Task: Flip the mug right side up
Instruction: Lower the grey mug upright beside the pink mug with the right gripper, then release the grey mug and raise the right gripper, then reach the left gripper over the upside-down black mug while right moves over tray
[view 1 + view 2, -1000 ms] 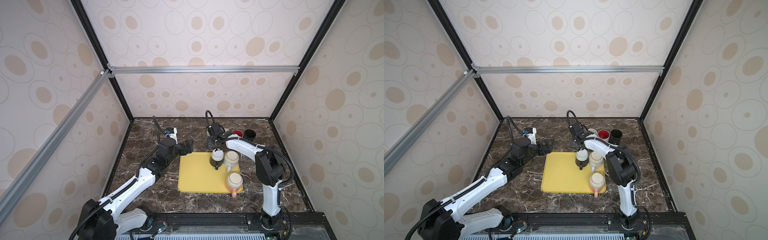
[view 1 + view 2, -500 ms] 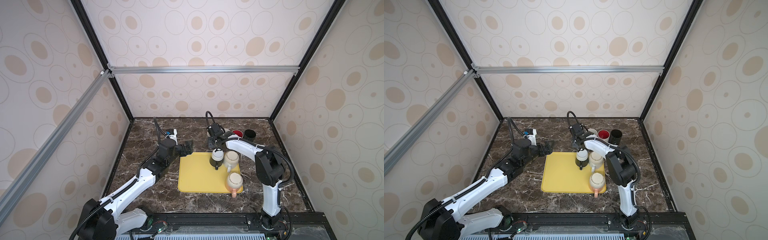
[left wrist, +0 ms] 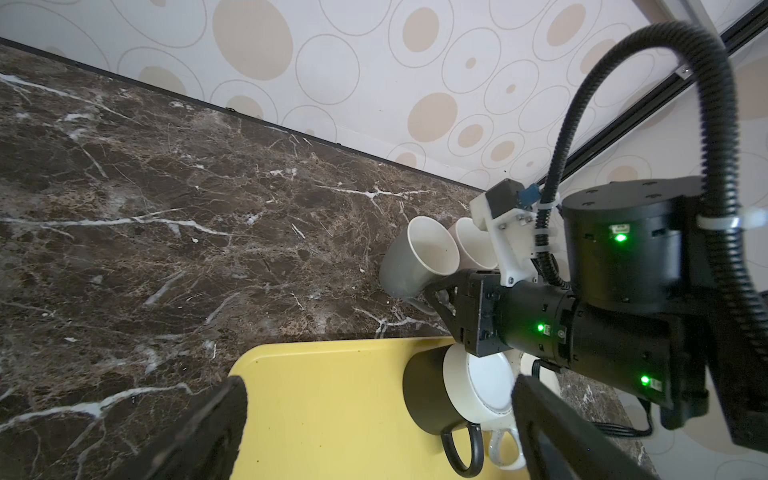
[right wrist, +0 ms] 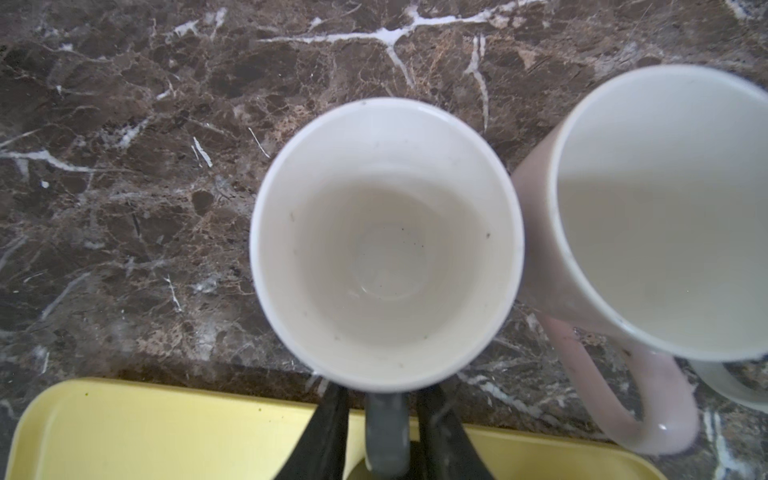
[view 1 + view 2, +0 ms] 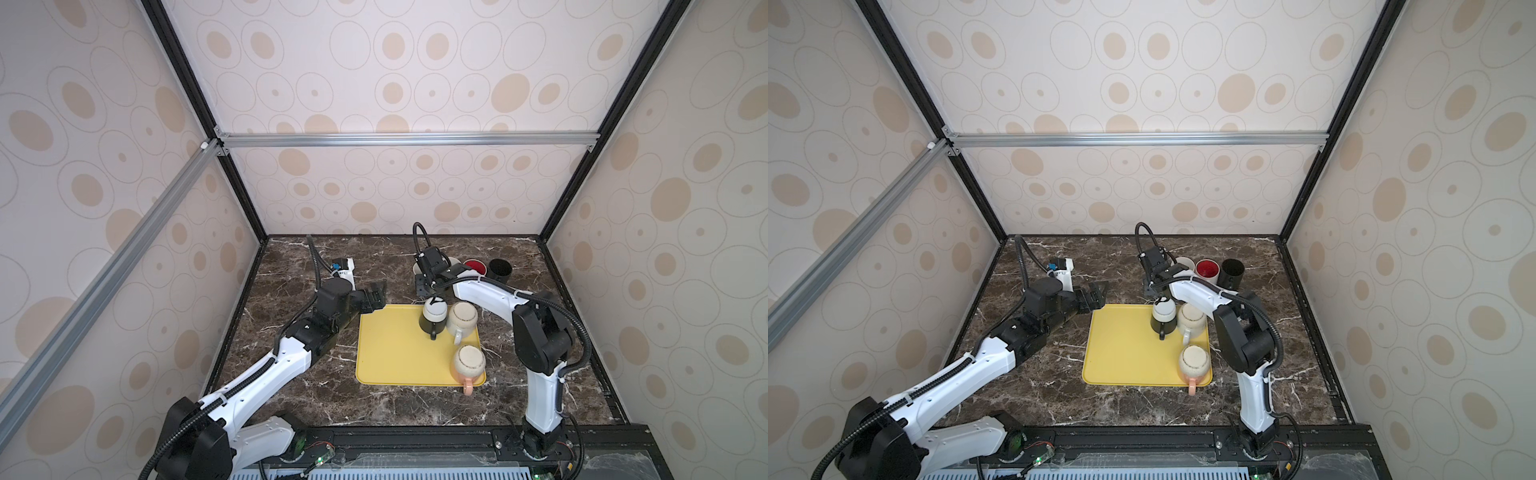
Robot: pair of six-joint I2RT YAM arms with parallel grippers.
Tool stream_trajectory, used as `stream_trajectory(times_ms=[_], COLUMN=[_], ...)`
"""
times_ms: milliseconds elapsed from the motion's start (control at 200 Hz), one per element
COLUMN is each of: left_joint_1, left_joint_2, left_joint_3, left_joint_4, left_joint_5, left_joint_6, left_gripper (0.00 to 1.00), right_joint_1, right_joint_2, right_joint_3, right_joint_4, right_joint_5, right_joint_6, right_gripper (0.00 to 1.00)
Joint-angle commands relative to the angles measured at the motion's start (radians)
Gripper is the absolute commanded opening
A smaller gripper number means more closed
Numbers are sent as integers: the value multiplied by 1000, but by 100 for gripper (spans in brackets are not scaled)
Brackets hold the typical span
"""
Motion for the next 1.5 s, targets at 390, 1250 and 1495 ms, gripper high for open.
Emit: stream_trajectory(times_ms=[390, 1250, 1495], left_joint_1=[10, -361, -433], left_joint_2=[-64, 104, 188], left_joint_3=[-64, 63, 108], left_joint_4=[54, -190, -198], left_joint_5=[-27, -250, -269], left_joint_6=[30, -6, -30], left_gripper=[97, 93, 94], right_joint_1=[11, 94, 54], right_joint_2=[-306, -570, -632], right_joint_3=[-73, -232, -302], right_joint_4=[-40, -208, -221], right_joint_5=[-143, -203, -175], right_joint_6=[-56, -46, -31], right_gripper=[34, 55, 55])
